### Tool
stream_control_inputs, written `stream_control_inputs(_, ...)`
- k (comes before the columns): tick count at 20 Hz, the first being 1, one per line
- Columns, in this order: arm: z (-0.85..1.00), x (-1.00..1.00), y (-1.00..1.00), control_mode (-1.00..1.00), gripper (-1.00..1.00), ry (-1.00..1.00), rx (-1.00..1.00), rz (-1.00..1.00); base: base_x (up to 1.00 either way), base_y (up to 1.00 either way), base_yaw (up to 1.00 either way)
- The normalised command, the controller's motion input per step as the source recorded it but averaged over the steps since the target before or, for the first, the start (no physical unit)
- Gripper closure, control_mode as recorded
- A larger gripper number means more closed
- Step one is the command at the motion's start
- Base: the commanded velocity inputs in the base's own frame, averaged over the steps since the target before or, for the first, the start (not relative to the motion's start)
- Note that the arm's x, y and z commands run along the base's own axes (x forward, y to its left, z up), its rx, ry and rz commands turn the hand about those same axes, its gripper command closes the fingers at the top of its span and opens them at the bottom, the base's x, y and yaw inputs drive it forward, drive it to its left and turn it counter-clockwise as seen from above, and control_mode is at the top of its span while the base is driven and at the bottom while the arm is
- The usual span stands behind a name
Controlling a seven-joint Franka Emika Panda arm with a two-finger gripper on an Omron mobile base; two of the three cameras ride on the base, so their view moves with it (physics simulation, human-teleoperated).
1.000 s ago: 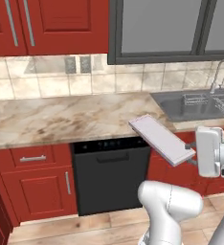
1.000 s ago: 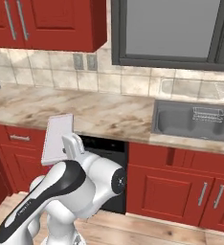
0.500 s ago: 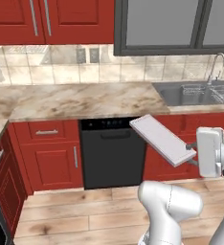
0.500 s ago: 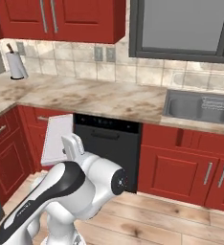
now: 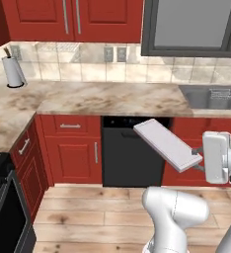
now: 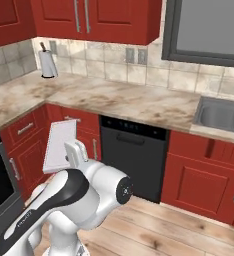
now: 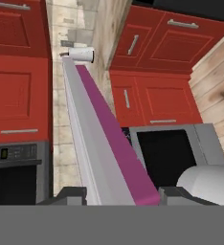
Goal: The ice cube tray has been filled with water. Take the tray and place it in the freezer to make ice. Close the freezer door after placing the tray.
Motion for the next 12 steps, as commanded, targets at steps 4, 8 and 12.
stream_control_inputs(4, 0.00, 0.00, 0.00, 1.00, 1.00, 0.00, 0.00, 0.00, -0.32, 0.00, 0.33)
stream_control_inputs(8, 0.00, 0.00, 0.00, 1.00, 1.00, 0.00, 0.00, 0.00, -0.23, 0.03, 0.34)
stream_control_inputs(12, 0.00, 0.00, 0.00, 1.00, 1.00, 0.00, 0.00, 0.00, -0.18, 0.10, 0.34)
